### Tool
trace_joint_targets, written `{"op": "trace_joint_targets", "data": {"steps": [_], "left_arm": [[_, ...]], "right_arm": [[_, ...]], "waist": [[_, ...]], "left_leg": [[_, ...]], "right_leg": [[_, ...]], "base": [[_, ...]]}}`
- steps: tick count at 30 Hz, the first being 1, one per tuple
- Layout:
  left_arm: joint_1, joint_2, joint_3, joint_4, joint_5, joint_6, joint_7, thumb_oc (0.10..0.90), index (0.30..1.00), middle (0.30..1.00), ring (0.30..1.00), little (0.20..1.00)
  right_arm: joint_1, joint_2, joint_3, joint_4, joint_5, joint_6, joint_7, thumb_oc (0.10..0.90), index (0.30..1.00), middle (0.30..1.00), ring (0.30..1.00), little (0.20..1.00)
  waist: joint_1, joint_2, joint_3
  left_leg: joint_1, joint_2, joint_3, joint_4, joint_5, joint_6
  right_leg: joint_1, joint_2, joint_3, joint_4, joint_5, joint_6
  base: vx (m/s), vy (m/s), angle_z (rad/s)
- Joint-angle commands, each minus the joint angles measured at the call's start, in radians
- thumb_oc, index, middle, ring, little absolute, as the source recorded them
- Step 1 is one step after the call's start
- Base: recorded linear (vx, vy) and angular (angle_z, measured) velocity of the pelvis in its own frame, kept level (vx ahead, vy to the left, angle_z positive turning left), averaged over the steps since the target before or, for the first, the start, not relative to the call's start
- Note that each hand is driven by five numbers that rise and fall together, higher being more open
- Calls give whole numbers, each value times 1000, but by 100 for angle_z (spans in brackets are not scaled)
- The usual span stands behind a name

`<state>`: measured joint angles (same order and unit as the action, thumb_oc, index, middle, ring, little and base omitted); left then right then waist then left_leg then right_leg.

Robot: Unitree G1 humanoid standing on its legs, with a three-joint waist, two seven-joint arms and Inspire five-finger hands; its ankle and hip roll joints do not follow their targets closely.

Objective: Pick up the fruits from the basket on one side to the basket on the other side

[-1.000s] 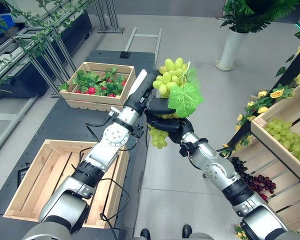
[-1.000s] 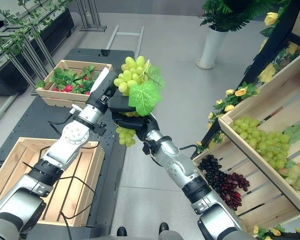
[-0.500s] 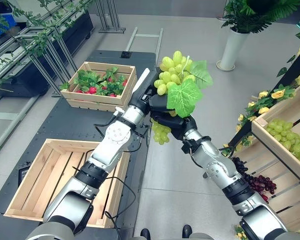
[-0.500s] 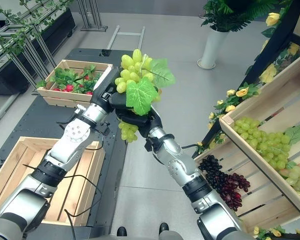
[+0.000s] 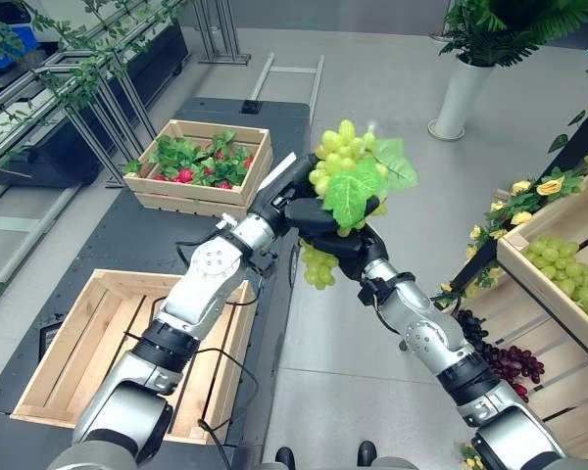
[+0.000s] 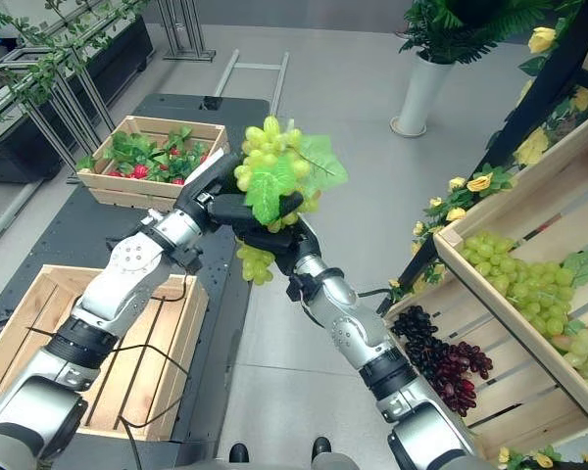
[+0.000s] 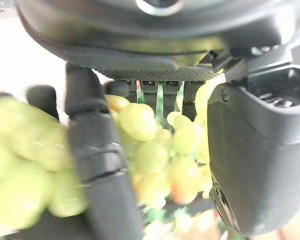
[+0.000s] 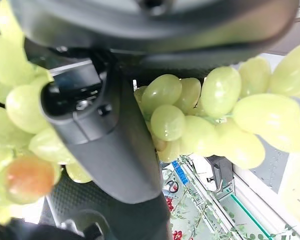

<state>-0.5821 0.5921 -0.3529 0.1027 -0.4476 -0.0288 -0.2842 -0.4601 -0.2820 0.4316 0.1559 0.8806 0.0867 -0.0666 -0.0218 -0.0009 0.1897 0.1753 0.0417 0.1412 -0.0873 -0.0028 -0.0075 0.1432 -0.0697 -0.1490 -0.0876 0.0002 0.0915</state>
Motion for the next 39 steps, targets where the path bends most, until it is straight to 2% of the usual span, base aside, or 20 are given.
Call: {"op": "trace_joint_targets", "data": {"steps": [1, 4, 10, 11, 15, 18, 23, 27, 31, 35, 39], "left_arm": [[-20, 100, 40, -31, 39, -141, -80, 800, 900, 900, 900, 900], [-49, 178, 42, -45, 68, -179, -69, 800, 900, 900, 900, 900], [-92, 231, 43, -67, 139, -221, -72, 800, 900, 900, 900, 900], [-107, 251, 31, -90, 198, -224, -64, 800, 900, 900, 900, 900], [-175, 306, 3, -94, 184, -221, 10, 800, 900, 900, 900, 900], [-179, 299, 22, -84, 156, -238, 83, 800, 900, 900, 900, 900], [-98, 221, 110, -60, 112, -267, 209, 800, 900, 900, 900, 900], [5, 103, 164, -19, 92, -246, 262, 800, 900, 900, 900, 900], [70, 16, 161, 36, 123, -210, 290, 800, 900, 900, 900, 900], [136, -58, 149, 128, 104, -172, 331, 800, 900, 900, 900, 900], [180, -123, 127, 212, 112, -172, 372, 800, 900, 900, 900, 900]], "right_arm": [[-27, 11, -119, 4, 65, -184, 18, 400, 300, 300, 300, 300], [-21, -14, -127, 28, 84, -195, 31, 400, 300, 300, 300, 300], [-31, -20, -121, 60, 90, -206, 30, 400, 300, 300, 300, 300], [-36, -21, -117, 65, 93, -206, 26, 400, 300, 300, 300, 300], [-53, -34, -108, 75, 106, -208, 17, 400, 300, 300, 300, 300], [-51, -29, -108, 81, 91, -219, 18, 400, 300, 300, 300, 300], [-36, -12, -118, 64, 37, -218, 12, 400, 300, 300, 300, 300], [-24, 4, -131, 41, -29, -202, 12, 400, 300, 300, 300, 300], [-14, 10, -134, 13, -100, -175, 21, 400, 300, 300, 300, 300], [10, -14, -136, -8, -180, -120, 63, 400, 300, 300, 300, 300], [32, -50, -142, -22, -229, -87, 106, 400, 300, 300, 300, 300]], "waist": [[18, 18, -161], [21, 24, -162], [31, 32, -161], [33, 34, -161], [38, 40, -164], [41, 39, -166], [41, 31, -165], [37, 22, -162], [29, 14, -159], [15, 4, -155], [0, -7, -149]], "left_leg": [[-39, -23, -18, 0, -25, 12], [-40, -22, -18, 0, -24, 10], [-43, -25, -29, 0, -22, 8], [-44, -26, -34, 0, -22, 8], [-47, -29, -42, 0, -22, 7], [-49, -29, -45, 0, -22, 6], [-49, -29, -51, 0, -24, 7], [-46, -27, -53, 0, -25, 6], [-45, -27, -50, 0, -25, 8], [-39, -23, -38, 0, -27, 11], [-35, -21, -26, 0, -29, 14]], "right_leg": [[-25, -22, -9, 0, 32, -22], [-26, -23, -9, 0, 34, -19], [-24, -26, -16, 0, 35, -18], [-24, -27, -17, 0, 35, -17], [-21, -29, -23, 0, 33, -16], [-20, -29, -27, 0, 31, -16], [-22, -27, -25, 0, 28, -22], [-20, -25, -22, 0, 25, -28], [-22, -22, -16, 0, 25, -31], [-23, -18, -4, 0, 25, -32], [-26, -14, 10, 0, 28, -30]], "base": [[0, 0, 0], [0, 0, 0], [2, 5, 3], [1, 13, 14], [-1, 8, 7], [1, -3, 1], [0, 0, 0], [0, 0, 0], [0, 0, 0], [3, 0, -2], [2, 1, -1]]}}
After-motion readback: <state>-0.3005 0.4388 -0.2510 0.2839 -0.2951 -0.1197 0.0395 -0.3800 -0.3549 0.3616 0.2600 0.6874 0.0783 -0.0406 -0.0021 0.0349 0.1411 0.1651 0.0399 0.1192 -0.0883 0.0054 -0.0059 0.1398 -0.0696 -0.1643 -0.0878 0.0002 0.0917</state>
